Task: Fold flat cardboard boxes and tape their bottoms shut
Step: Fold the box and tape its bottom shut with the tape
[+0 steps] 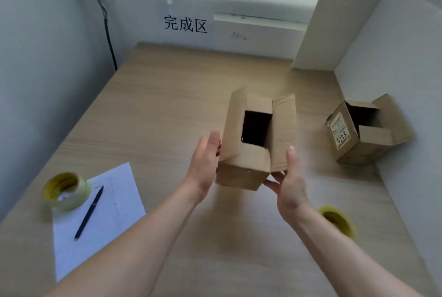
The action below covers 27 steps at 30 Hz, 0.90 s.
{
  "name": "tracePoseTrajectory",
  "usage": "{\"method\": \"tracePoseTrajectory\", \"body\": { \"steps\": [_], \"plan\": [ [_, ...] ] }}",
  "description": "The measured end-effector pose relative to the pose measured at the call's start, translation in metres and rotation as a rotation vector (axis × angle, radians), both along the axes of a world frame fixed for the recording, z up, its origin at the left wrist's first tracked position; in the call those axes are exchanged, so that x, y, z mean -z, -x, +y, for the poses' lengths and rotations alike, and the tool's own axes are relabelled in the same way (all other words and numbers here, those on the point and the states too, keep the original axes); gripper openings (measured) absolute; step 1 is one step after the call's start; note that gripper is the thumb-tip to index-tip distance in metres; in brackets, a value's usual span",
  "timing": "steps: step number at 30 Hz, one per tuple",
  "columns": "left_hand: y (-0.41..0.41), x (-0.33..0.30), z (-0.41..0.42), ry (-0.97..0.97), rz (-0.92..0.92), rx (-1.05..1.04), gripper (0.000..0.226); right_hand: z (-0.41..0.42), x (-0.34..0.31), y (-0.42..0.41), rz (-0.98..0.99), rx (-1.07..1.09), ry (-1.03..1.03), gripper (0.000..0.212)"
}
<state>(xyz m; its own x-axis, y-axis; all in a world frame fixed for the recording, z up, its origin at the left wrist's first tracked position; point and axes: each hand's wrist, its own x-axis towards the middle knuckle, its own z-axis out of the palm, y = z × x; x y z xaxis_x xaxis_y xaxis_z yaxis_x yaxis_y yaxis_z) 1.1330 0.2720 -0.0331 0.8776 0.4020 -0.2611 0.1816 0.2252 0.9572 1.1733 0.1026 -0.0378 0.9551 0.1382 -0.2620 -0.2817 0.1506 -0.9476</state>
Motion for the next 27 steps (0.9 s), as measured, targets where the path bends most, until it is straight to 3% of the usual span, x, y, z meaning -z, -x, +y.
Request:
{"method": "tracePoseTrajectory", "body": {
  "steps": [2,4,8,10,13,17,21,24,27],
  "plan": [
    [0.016,0.029,-0.007,-0.056,0.159,0.084,0.103,-0.001,0.026,0.017,0.054,-0.038,0.122,0.043],
    [0.024,0.047,-0.010,-0.157,0.285,0.132,0.114,-0.006,0.043,0.026,0.144,-0.057,0.237,0.039],
    [0.018,0.052,-0.018,-0.492,0.444,0.152,0.108,-0.014,0.058,0.024,0.181,-0.012,0.326,0.020],
    [0.011,0.050,-0.025,-0.671,0.449,0.165,0.089,-0.014,0.060,0.021,0.163,0.004,0.302,0.020],
    [-0.009,0.046,-0.034,-0.530,0.323,0.149,0.057,-0.025,0.058,0.000,0.182,0.141,0.223,0.015],
    [-0.054,0.033,-0.063,-0.268,0.238,0.115,0.052,-0.059,0.050,-0.060,0.212,0.328,0.208,0.015],
    [-0.104,0.017,-0.097,-0.202,0.166,0.169,0.027,-0.094,0.046,-0.127,0.100,0.397,0.380,0.023],
    [-0.130,0.014,-0.121,-0.278,0.201,0.227,0.052,-0.120,0.046,-0.177,0.081,0.438,0.462,0.028],
    [-0.137,0.023,-0.139,-0.339,0.229,0.271,0.047,-0.142,0.051,-0.211,0.064,0.443,0.502,0.027]
  ]
}}
